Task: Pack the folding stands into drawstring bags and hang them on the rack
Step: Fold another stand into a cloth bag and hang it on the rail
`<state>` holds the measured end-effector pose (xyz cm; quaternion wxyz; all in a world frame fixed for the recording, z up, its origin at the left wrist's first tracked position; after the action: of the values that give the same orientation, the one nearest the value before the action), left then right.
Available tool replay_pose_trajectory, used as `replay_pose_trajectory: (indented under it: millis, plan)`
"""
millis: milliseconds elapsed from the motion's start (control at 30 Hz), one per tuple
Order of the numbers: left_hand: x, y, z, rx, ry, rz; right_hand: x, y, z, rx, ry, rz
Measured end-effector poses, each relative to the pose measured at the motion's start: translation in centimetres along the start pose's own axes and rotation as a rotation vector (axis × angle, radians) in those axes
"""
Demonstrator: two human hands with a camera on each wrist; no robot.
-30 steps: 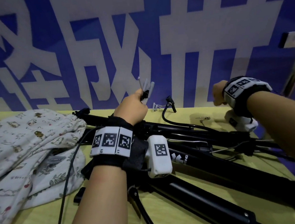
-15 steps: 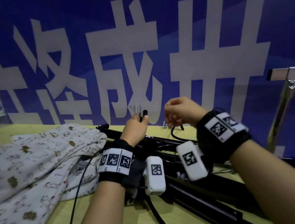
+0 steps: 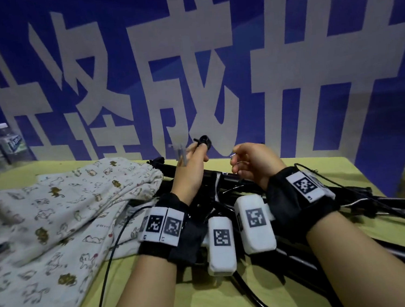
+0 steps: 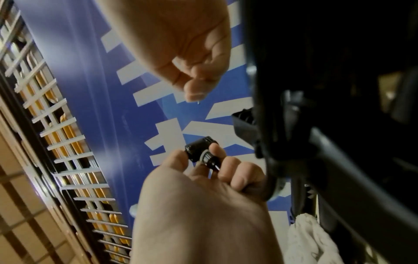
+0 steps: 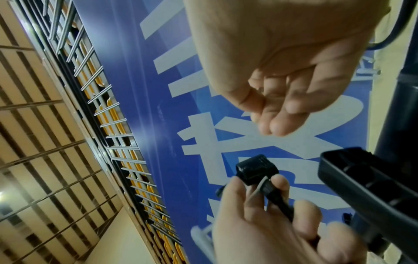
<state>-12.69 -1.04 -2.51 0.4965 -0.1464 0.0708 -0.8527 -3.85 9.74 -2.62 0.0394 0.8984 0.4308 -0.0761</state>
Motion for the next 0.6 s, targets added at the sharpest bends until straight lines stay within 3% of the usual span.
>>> replay_pose_trajectory:
  millis: [133, 267, 367, 500, 600]
  plan:
    - [0.2, 0.3, -0.8, -0.021, -0.079, 0.048, 0.0, -0.2, 0.3, -0.006, -0.001, -0.007]
    - [1.6, 1.0, 0.8, -0.23, 0.053, 0.275, -0.2, -0.2, 0.5, -0.03, 0.013, -0.02]
    - [2.3, 1.3, 1.3, -0.33, 0.072, 0.363, -0.5, 0.1, 0.5, -0.046, 0.056, -0.032]
    - [1.8, 0.8, 0.7, -0.369, -0.07, 0.302, -0.8, 0.4, 0.5, -0.045, 0.098, -0.038]
    - [1.3, 1.1, 0.9, -0.551, -0.332, 0.273, -0.9, 0.7, 0.1, -0.014, 0.078, -0.028]
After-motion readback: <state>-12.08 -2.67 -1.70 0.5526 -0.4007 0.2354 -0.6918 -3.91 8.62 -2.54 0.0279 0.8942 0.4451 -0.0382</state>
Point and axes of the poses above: each hand's wrist, its own y-axis away from the middle knuckle, its own x-axis out of the back of the hand, z = x × y, the point moved 5 cm from there along -y, towards the middle knuckle
